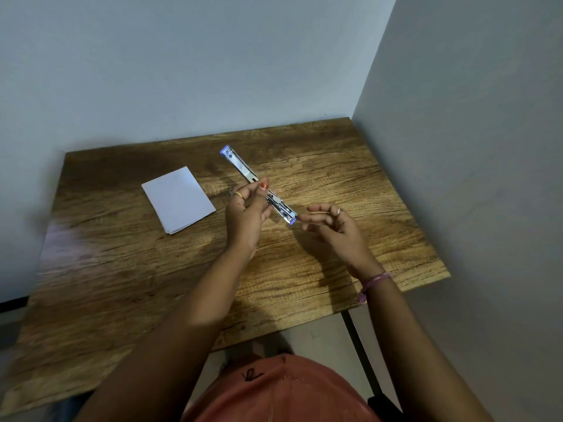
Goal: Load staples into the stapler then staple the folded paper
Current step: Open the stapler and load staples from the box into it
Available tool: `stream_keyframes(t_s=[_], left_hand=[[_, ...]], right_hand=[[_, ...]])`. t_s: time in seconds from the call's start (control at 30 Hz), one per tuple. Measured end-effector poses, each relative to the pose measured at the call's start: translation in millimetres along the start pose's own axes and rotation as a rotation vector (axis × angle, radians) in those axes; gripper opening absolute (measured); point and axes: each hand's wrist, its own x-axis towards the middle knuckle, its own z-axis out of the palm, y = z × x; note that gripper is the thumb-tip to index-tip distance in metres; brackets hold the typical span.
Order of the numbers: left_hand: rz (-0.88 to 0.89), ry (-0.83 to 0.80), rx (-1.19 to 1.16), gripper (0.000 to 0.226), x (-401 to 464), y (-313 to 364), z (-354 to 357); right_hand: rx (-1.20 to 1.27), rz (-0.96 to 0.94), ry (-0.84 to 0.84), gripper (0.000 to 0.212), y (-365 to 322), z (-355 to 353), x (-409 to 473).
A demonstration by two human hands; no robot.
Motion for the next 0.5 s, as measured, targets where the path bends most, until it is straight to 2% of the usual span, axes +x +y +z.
stream_keyframes(t_s=[0.23, 0.4, 0.5], left_hand=[[0.033, 0.0, 0.093, 0.029, 2.8, -5.7, -4.7], [0.028, -0.106, 0.122, 0.046, 4.9, -12.7, -9.5], [0.009, -0.126, 0.111, 0.046, 3.9, -16.0, -11.2]], right_hand=[[0.003, -0.007, 0.015, 0.033, 5.4, 5.5, 1.7], [0.018, -0.005, 0.038, 0.033, 5.4, 5.0, 2.0], [0.037, -0.006, 0.053, 0.033, 3.9, 3.6, 0.9]])
